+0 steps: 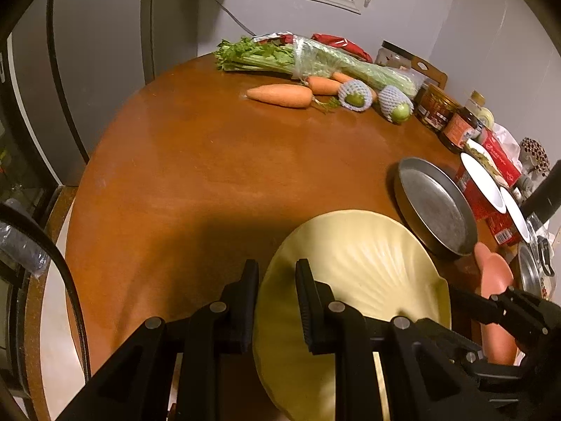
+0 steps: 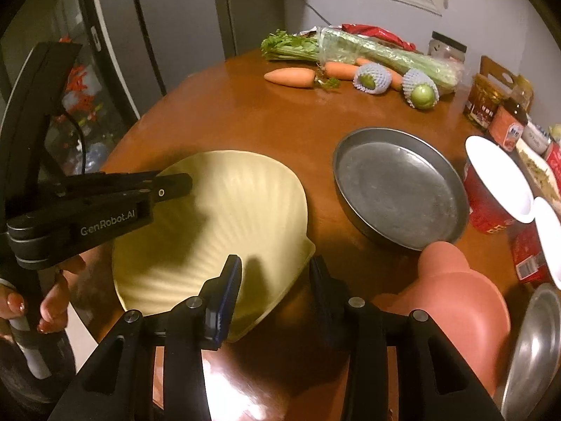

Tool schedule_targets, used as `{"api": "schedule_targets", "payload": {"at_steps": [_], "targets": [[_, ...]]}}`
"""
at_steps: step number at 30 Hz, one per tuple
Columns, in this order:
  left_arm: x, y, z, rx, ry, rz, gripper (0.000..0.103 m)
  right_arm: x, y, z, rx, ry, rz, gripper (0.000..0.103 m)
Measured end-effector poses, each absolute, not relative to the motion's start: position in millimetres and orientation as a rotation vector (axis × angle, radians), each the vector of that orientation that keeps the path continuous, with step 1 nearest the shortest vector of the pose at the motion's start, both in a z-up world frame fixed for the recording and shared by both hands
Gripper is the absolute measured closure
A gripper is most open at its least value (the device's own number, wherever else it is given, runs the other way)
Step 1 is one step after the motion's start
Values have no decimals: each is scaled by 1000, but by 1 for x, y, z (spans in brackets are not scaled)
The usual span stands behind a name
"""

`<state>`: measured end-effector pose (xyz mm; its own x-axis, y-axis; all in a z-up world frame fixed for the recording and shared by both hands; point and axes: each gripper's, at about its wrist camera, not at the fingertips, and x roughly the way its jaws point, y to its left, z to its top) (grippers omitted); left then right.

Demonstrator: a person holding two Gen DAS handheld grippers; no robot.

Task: Organize plates and bowls
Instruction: 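Lift the cream shell plate with the left gripper and carry it aside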

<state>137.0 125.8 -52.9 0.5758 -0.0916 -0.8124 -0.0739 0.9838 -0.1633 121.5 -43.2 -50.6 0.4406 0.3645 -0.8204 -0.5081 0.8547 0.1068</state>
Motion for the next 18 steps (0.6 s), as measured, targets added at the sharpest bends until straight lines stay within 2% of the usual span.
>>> {"api": "schedule_targets", "payload": {"at_steps": [18], "targets": [[179,157,-54,-162,944,27,80,161,-9,-48,-62,941,540,60]]}}
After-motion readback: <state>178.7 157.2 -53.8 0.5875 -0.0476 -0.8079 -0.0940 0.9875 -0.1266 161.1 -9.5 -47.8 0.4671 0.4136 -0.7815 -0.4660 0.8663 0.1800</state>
